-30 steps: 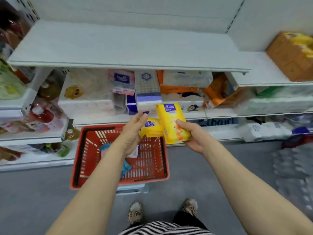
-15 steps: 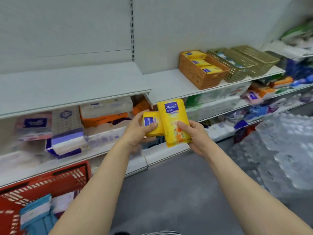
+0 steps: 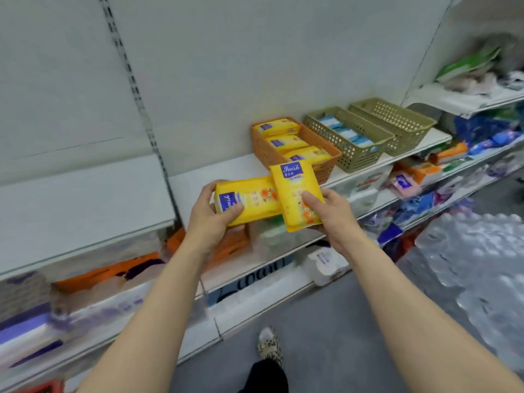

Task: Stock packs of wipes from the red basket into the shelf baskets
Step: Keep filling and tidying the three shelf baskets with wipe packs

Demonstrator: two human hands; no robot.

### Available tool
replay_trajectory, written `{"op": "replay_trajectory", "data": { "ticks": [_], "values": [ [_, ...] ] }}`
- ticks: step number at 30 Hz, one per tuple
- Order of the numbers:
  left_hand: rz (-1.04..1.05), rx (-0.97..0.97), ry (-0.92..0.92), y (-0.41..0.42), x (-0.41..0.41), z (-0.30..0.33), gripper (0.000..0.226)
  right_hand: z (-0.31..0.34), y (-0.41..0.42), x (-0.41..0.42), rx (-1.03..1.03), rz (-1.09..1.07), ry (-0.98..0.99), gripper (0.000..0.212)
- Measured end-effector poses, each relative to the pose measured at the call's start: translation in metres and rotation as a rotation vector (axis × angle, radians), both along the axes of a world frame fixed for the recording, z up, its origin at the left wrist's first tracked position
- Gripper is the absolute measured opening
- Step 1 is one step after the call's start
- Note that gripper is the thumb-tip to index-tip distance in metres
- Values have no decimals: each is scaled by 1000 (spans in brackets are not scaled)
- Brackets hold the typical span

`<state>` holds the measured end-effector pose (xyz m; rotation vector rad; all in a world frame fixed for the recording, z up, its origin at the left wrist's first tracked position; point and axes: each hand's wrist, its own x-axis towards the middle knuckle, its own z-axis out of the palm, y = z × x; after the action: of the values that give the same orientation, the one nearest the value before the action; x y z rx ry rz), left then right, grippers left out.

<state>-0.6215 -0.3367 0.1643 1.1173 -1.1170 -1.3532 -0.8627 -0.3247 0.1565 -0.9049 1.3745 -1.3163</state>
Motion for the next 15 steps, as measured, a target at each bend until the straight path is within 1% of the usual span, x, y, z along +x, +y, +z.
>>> {"op": "replay_trajectory", "data": {
  "ticks": [2,4,7,10,13,15],
  "values": [
    [16,2,21,-41,-19,0,46,8,-38,-28,-11,-34,52,32],
    [42,-9,43,-82,-38,6,48,20,-78,-58,-33,-59,68,30],
    [115,-18,89,-139,-60,14,51,38,-139,-100,14,-54,101,38],
    [213,-42,123,-190,-73,20,52,49,-197,-127,93,27,113,37],
    [279,-60,107,-224,-78,21,51,45,-246,-134,141,127,215,35],
    [303,-52,83,-236,-79,20,52,39,-271,-135,138,161,250,41]
  ]
}}
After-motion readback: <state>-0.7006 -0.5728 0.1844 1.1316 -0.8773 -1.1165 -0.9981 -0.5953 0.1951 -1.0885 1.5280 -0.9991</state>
